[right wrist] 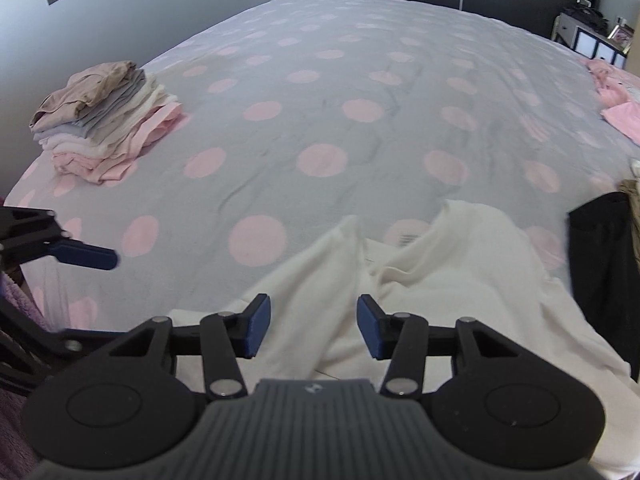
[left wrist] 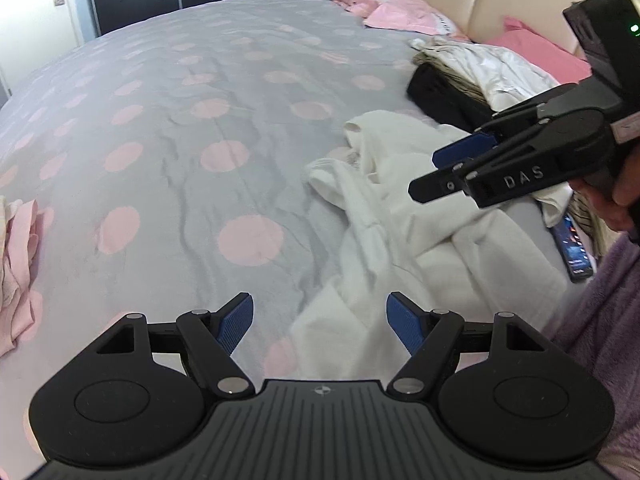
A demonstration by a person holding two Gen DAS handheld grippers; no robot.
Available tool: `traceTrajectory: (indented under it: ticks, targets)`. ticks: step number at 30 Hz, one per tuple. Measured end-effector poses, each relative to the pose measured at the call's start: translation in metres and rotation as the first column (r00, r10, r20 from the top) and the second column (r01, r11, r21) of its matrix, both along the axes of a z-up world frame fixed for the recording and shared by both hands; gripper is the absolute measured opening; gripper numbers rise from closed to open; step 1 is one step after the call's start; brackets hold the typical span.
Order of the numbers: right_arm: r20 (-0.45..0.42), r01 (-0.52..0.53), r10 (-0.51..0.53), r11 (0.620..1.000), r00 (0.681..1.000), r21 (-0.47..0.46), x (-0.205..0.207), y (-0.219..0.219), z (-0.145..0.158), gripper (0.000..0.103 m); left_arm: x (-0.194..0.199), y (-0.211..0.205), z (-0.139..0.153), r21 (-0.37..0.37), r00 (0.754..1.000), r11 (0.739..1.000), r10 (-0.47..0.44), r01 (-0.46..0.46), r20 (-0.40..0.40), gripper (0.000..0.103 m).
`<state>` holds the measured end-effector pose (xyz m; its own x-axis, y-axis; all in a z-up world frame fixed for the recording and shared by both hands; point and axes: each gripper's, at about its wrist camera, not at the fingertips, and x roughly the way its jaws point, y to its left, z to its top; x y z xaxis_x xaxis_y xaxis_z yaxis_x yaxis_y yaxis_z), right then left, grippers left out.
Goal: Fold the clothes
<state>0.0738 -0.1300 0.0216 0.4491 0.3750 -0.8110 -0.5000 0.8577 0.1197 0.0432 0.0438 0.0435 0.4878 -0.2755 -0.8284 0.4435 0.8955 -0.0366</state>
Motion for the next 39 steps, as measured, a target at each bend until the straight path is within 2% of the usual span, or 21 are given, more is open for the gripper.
traceTrajectory:
  ticks: [3,6,12,13,14,15,17,20,28,34,39]
  targets:
    - [-0.049,-0.002,0.003,1.0,0.999,0.027,0.008,0.017,-0.006,0.054,0.006,0.007,-0.006,0.006,1.0,1.0,0.024,-0.024,-0.007,0.073]
    - [-0.092,0.01,-0.006,0.999,0.996,0.043,0.016,0.031,-0.014,0.061,0.011,0.012,-0.01,0.014,0.999,0.999,0.046,-0.046,-0.011,0.073]
    - [-0.163,0.031,-0.028,0.999,0.986,0.015,0.031,0.052,-0.035,0.06,0.02,0.015,-0.016,0.066,0.996,0.994,0.087,-0.086,-0.01,0.073]
    - [-0.167,0.027,-0.028,1.0,0.986,-0.005,0.032,0.055,-0.038,0.057,0.02,0.015,-0.017,0.071,0.996,0.993,0.093,-0.092,-0.012,0.073]
    - [-0.162,0.025,-0.029,0.999,0.986,-0.029,0.031,0.056,-0.04,0.048,0.021,0.016,-0.017,0.07,0.995,0.993,0.096,-0.094,-0.016,0.073]
    - [-0.151,0.025,-0.032,0.998,0.988,-0.051,0.03,0.054,-0.041,0.035,0.021,0.017,-0.017,0.069,0.995,0.993,0.098,-0.096,-0.019,0.073]
    - [-0.134,0.029,-0.041,0.996,0.99,-0.084,0.028,0.049,-0.043,0.016,0.021,0.018,-0.017,0.067,0.995,0.993,0.1,-0.099,-0.02,0.073]
    - [-0.142,0.082,-0.089,0.995,0.986,-0.053,0.027,0.027,-0.035,0.009,0.02,0.016,-0.016,0.068,0.995,0.993,0.098,-0.097,-0.016,0.073]
    - [-0.074,0.223,-0.225,0.974,0.972,-0.028,0.008,-0.056,0.002,0.008,0.02,0.008,-0.015,0.048,0.998,0.997,0.06,-0.059,-0.017,0.073]
    - [-0.034,0.37,-0.371,0.928,0.928,-0.05,-0.007,-0.143,0.029,0.008,0.021,0.0,-0.009,0.03,0.999,0.999,0.034,-0.033,-0.017,0.073]
    - [0.021,0.498,-0.498,0.863,0.867,-0.085,-0.02,-0.219,0.049,0.008,0.031,-0.016,-0.003,0.041,1.0,0.999,-0.017,0.018,-0.027,0.073]
